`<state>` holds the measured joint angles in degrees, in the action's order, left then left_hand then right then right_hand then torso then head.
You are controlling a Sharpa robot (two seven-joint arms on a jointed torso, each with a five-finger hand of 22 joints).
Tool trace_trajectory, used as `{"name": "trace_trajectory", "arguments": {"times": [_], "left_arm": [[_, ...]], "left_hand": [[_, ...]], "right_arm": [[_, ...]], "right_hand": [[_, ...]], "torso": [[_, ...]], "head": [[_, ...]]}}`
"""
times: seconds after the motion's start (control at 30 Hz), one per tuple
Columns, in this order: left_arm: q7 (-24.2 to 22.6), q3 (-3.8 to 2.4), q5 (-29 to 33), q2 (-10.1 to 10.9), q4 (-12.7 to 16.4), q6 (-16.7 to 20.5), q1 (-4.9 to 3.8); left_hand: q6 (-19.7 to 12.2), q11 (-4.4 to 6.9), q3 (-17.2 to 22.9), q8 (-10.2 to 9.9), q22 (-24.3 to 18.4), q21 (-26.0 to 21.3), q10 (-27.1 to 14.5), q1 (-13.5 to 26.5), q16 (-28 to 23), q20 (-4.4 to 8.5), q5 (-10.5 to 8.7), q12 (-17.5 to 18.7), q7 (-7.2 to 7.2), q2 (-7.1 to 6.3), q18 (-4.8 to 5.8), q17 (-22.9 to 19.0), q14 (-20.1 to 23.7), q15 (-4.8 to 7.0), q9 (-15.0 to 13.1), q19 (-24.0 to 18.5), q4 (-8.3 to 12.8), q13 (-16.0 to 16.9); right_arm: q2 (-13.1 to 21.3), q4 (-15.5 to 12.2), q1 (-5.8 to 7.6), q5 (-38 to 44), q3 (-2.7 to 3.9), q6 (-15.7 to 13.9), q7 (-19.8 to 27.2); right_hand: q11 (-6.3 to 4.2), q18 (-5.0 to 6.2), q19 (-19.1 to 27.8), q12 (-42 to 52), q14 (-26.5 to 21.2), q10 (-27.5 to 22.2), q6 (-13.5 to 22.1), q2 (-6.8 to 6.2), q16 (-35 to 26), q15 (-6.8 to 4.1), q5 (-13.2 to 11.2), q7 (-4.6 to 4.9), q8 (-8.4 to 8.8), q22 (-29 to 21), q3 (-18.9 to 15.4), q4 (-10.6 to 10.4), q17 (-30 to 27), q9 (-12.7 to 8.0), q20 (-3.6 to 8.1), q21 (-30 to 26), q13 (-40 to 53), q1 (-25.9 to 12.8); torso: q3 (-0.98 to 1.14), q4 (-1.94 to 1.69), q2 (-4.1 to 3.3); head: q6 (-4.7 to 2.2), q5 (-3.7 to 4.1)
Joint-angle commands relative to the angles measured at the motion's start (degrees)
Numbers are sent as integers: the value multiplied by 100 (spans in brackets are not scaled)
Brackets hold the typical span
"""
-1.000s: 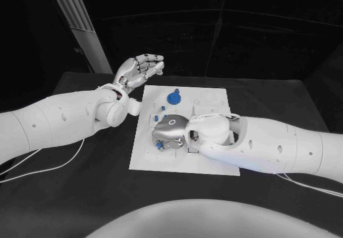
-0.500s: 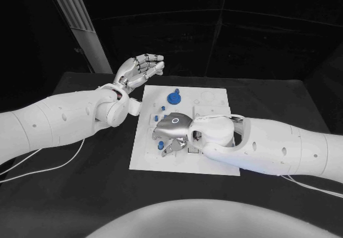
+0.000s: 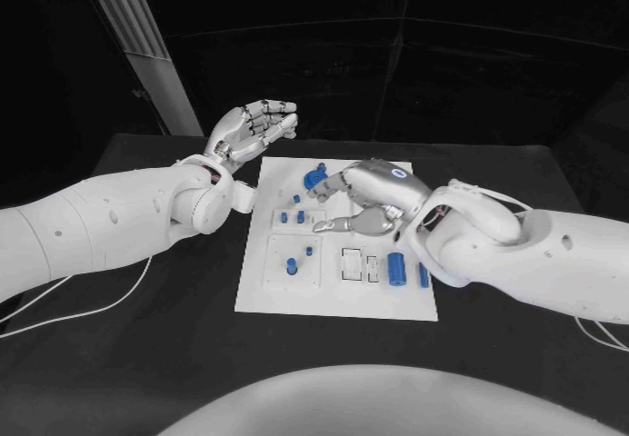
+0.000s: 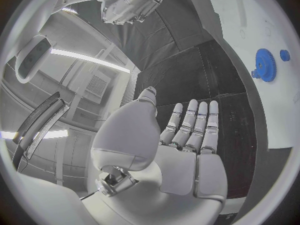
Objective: Assemble the parts on the task board
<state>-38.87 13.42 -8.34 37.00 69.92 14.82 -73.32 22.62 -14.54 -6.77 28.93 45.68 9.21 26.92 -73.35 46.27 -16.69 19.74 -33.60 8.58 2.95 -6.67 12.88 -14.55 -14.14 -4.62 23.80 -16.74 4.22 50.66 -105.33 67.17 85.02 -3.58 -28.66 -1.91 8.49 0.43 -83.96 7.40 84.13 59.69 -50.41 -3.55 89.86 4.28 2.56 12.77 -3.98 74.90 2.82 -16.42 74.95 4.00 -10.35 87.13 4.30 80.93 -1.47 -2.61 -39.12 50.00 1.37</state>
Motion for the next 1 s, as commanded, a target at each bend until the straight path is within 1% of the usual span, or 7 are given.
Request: {"name": "trace_trajectory", "arguments": {"times": [0.03,0.4,0.47,0.53,0.63,0.73,1.0], "left_arm": [[-890,-4,18,-10,-5,-33,-9],[-873,-4,18,-76,-37,-25,-9],[-873,-4,18,-95,-51,-33,-8],[-868,-4,19,-119,-69,-36,-7],[-870,-4,19,-140,-84,-54,-3],[-868,-4,19,-144,-94,-64,3],[-866,-4,19,-131,-97,-76,16]], "left_hand": [[-44,3,-20,27,-8,-28,-26,-3,31,9,28,-35,815,65,91,-7,30,10,8,26,-1,-10],[-45,3,-28,38,-8,-27,-27,0,42,10,27,-46,815,67,90,-16,28,10,9,29,-2,-11],[-45,3,-28,38,-8,-27,-27,0,42,10,27,-46,815,67,90,-16,28,10,9,29,-2,-11],[-46,3,-30,40,-8,-27,-27,1,44,10,27,-49,814,68,90,-18,29,10,9,30,-2,-11],[-47,3,-32,42,-8,-27,-28,2,46,9,27,-51,815,69,90,-21,29,10,10,30,-2,-11],[-48,3,-33,42,-8,-27,-29,2,47,9,27,-52,815,70,90,-21,30,10,10,30,-2,-11],[-49,3,-34,43,-9,-27,-30,3,48,9,28,-53,815,71,90,-23,31,10,10,30,-2,-12]], "right_arm": [[407,-214,71,-1728,-6,-208,-80],[1438,-615,126,-2414,-30,579,-1094],[1561,-639,126,-2471,-130,723,-1299],[1644,-628,125,-2503,-225,801,-1471],[1677,-567,124,-2528,-337,950,-1742],[1635,-496,123,-2539,-402,1042,-1956],[1465,-387,116,-2249,-451,1177,-2456]], "right_hand": [[-147,27,-449,430,565,650,-62,69,-19,-148,24,-153,-90,1409,-122,1,1415,25,100,63,172,-14],[-429,240,116,1634,159,1044,328,86,-588,-394,120,-382,-184,1086,-943,14,143,7,350,-719,1018,-1074],[-473,357,527,2414,-94,710,520,-16,-834,-467,93,-406,-257,882,-1025,-46,-287,15,381,-1248,1678,-1271],[-473,496,1164,6218,-474,-497,805,15,-930,-374,152,-507,-706,597,-818,233,-551,78,376,-2094,5206,-1522],[-435,577,1279,7688,-349,1691,713,-29,-725,-342,242,-393,-1018,531,-960,-35,-268,138,345,-2355,7372,-1792],[-336,505,1053,8240,110,2956,495,78,-289,-261,260,-357,-1363,687,-1012,-1,635,222,262,-2067,8510,-1926],[-364,15,-460,8260,587,3031,-63,58,14,-259,716,-407,-2025,1434,-1018,-46,1505,444,229,80,8570,-2094]], "torso": [[-23,-12,4],[-17,-2,1],[-15,2,6],[-16,8,12],[-23,2,14],[-1,25,12],[-1,0,14]], "head": [[0,108],[0,494],[0,552],[0,597],[0,687],[0,681],[0,700]]}}
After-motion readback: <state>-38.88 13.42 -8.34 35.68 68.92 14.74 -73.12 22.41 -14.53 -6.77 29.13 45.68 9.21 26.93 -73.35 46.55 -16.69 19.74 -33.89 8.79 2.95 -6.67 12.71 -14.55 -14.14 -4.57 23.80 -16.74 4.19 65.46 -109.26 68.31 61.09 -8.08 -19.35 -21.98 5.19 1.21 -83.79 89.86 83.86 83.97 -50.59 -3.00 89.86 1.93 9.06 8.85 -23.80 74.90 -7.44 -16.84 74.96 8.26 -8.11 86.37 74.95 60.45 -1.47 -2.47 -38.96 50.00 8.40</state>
